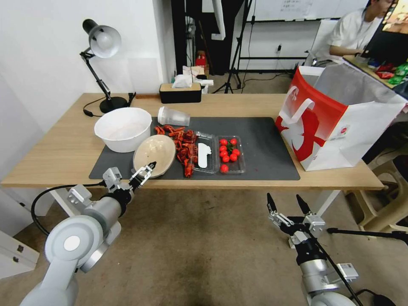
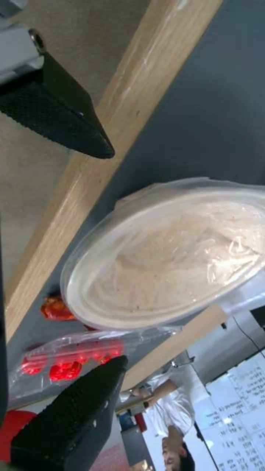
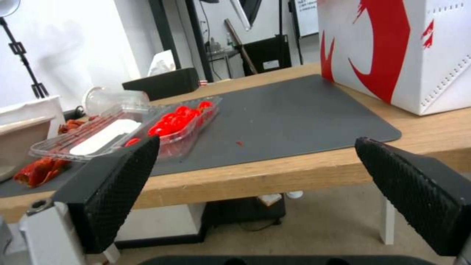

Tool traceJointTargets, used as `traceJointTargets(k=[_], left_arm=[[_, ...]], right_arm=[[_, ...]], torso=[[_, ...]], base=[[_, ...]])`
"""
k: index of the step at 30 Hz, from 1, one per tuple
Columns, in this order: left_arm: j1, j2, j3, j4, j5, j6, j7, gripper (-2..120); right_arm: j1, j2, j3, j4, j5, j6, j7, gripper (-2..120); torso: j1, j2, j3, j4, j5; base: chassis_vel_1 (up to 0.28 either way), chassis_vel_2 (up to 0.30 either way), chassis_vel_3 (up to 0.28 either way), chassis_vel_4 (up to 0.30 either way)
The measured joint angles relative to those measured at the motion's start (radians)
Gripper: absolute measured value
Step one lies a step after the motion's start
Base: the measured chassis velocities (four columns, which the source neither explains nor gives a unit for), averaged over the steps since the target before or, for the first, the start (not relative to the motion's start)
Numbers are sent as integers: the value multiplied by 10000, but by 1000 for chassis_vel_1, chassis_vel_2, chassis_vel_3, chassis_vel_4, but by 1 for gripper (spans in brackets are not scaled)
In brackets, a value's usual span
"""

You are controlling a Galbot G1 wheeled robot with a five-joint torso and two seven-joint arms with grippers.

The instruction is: Pick up the trash from the table and place it into the takeout bag.

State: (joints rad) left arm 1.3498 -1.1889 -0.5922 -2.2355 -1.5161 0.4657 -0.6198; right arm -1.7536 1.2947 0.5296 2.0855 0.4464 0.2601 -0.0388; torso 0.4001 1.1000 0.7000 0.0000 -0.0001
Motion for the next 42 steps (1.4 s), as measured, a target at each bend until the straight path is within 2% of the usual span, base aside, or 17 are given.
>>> traceJointTargets(k=[3, 6, 12, 15, 16, 18, 20, 21, 24, 26, 29, 30, 31, 35, 37, 42], left_arm=[[-61, 28, -3, 78, -97, -16, -64, 99], [-170, 49, -37, 141, -189, -43, -151, 92], [-353, 80, -47, 188, -440, -105, -337, 66], [-368, 103, -44, 202, -468, -107, -352, 63], [-381, 124, -40, 231, -482, -107, -366, 55], [-381, 130, -35, 244, -486, -107, -368, 51], [-342, 122, -15, 262, -488, -99, -368, 39], [-342, 122, -15, 262, -488, -99, -368, 39], [-288, 63, 27, 276, -484, -76, -370, 24], [-282, 53, 37, 280, -482, -74, -372, 21], [-237, 25, 75, 276, -272, -67, -336, 5], [-237, 25, 75, 276, -272, -67, -336, 5], [-180, 23, 115, 220, 69, -75, -156, 0], [-110, 37, 127, 16, 434, -175, 243, 0], [-92, 139, 111, -180, 918, -361, 818, 0], [-273, 367, 130, -316, 1529, -534, 1403, 0]], right_arm=[[29, -52, -47, 0, 0, -4, 6, 100], [48, -93, -123, -23, 0, -9, 13, 100], [64, -90, -210, -68, -43, -16, 21, 100], [70, -88, -218, -68, -52, -18, 25, 100], [74, -86, -225, -68, -63, -21, 33, 100], [76, -84, -225, -66, -72, -23, 39, 100], [70, -77, -227, -57, -97, -30, 50, 100], [70, -77, -227, -57, -97, -30, 50, 100], [56, -79, -224, -25, -112, -38, 76, 100], [56, -80, -221, -21, -116, -39, 92, 100], [54, -94, -219, -12, -121, -40, 121, 100], [54, -94, -219, -12, -121, -40, 121, 100], [56, -101, -230, -12, -121, -40, 122, 100], [59, -98, -251, -12, -125, -40, 123, 100], [60, -90, -270, 16, -130, -41, 125, 100], [67, -100, -311, 55, -141, -50, 137, 100]], torso=[[0, 0, 0, -1, 0], [0, 0, 0, 1, 0], [-1, 0, 0, 0, 0], [0, 0, 0, 0, 0], [-1, 0, 0, 0, 0], [-1, 0, 0, 0, 0], [0, 0, 0, 0, 0], [0, 0, 0, 0, 0], [-1, 0, 0, 0, 0], [-1, 0, 0, 0, 0], [-1, 0, -1, -1, 1], [-1, 0, -1, -1, 1], [-1, 0, 0, 0, 0], [-1, 0, 0, 0, 0], [0, 0, -1, 0, 1], [-1, 0, 0, 0, 0]], base=[[0, 0, 0, 0], [0, 0, 0, 0], [0, 0, 0, 0], [0, 0, 0, 0], [0, 0, 0, 0], [0, 0, 0, 0], [0, 0, 0, 0], [0, 0, 0, 0], [0, 0, 0, 0], [0, 0, 0, 0], [0, 0, 0, 0], [0, 0, 0, 0], [0, 0, 0, 0], [0, 0, 0, 0], [0, 0, 0, 0], [0, 0, 0, 0]])
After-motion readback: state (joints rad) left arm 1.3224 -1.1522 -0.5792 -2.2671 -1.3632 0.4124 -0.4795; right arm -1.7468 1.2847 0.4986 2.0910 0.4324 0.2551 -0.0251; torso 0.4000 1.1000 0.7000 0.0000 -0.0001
